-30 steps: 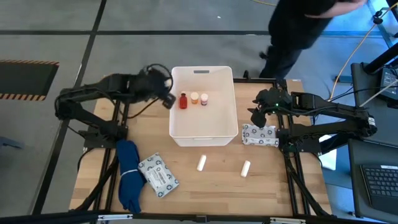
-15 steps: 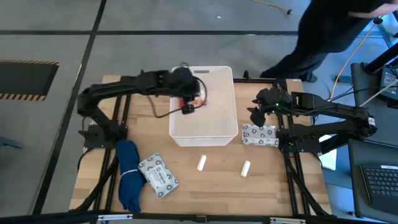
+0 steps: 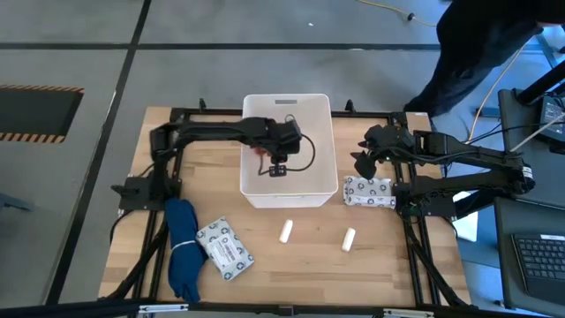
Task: Pick & place medical supplies in basket/bin
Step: Put the left rolled gauze into the white bin, then put the middle rolled gauze into the white bin
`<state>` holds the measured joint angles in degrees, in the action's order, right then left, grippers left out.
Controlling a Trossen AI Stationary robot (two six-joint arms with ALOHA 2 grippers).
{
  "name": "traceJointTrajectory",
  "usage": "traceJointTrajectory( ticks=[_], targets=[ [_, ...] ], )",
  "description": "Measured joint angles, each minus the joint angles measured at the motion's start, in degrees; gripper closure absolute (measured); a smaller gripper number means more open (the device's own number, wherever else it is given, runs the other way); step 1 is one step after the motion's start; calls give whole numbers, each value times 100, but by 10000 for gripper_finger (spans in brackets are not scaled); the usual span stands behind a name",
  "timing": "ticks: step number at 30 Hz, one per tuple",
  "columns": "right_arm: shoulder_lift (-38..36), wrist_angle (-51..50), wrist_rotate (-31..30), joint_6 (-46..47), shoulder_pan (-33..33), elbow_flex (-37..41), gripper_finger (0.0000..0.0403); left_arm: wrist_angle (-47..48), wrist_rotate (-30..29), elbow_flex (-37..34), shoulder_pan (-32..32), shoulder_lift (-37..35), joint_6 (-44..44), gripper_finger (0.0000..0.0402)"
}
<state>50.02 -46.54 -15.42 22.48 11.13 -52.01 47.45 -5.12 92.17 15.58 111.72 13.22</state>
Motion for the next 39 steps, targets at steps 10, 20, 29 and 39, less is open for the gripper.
traceJointTrajectory(
  ticks=[10, 20, 29, 39],
  targets=[
    [1, -2, 0, 143, -1, 0, 174, 75, -378, -4, 101, 846, -113, 345],
    [2, -7, 0, 131, -1, 0, 174, 76, -441, -1, 104, 975, -302, 303],
    [1, -31, 2, 127, -1, 0, 174, 272, -718, 127, 104, 895, -460, 232],
    [0, -162, 1, 125, 1, 0, 174, 1174, -728, 1468, 11, 484, -1000, 221]
  ],
)
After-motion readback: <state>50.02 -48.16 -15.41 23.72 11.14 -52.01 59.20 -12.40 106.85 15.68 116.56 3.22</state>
